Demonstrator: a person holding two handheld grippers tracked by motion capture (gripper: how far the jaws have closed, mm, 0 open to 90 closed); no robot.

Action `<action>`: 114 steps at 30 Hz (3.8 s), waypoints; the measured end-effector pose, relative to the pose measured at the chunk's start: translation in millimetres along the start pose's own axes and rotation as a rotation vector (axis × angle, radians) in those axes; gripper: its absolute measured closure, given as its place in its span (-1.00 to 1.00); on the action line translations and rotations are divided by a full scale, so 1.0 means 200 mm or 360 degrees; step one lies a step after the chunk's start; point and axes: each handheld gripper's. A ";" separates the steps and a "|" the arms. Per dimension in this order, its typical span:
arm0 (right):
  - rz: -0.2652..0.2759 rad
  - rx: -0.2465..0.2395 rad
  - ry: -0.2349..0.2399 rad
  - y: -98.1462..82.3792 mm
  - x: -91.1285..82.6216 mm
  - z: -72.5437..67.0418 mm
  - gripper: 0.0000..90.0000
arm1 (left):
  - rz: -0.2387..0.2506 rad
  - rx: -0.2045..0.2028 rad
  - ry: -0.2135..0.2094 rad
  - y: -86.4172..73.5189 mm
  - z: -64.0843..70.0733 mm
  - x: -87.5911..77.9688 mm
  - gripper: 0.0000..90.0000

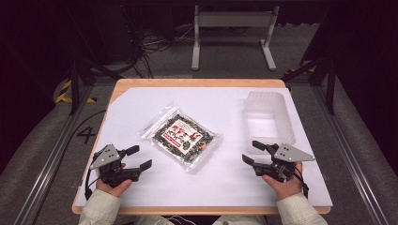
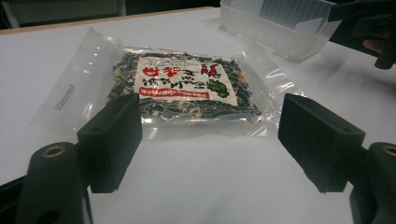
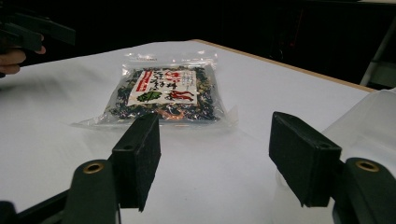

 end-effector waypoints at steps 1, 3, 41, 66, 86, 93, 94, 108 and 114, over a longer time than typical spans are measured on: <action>-0.0005 -0.0001 -0.0001 0.00 0.00 0.00 -0.24 | 0.0003 -0.0005 -0.0006 0.00 0.00 0.00 -0.50; -0.0008 0.0002 0.0004 0.00 0.01 0.00 -0.25 | -0.0001 -0.0015 -0.0023 0.02 -0.01 0.00 -0.53; 0.0020 -0.0035 0.0025 0.00 0.02 0.00 -0.30 | -0.0005 -0.0136 0.0156 0.28 -0.25 0.13 -0.62; 0.0012 -0.0046 0.0029 -0.02 -0.01 -0.02 -0.30 | -0.0333 -0.0455 0.0278 0.20 -0.45 0.35 -0.59; 0.0003 -0.0059 0.0018 -0.03 -0.02 -0.04 -0.30 | -0.0489 -0.0559 0.0206 0.17 -0.49 0.41 -0.20; 0.0001 -0.0065 0.0020 -0.02 -0.02 -0.04 -0.30 | -0.0506 -0.0577 0.0133 0.16 -0.50 0.40 0.01; -0.0003 -0.0067 0.0016 -0.02 -0.02 -0.04 -0.30 | -0.0510 -0.0570 0.0124 0.16 -0.50 0.40 0.06; 0.0001 -0.0077 0.0023 -0.02 -0.01 -0.04 -0.30 | -0.0600 -0.0555 0.0065 0.18 -0.48 0.39 0.51; -0.0003 -0.0083 0.0022 -0.02 -0.01 -0.04 -0.30 | -0.0597 -0.0539 0.0050 0.18 -0.46 0.39 0.84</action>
Point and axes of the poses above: each handheld gripper's, and its own axes: x roughly forward along the jaws, y roughly out of its top, z roughly to its right, and after that the axes turned 12 degrees about -z, right-handed
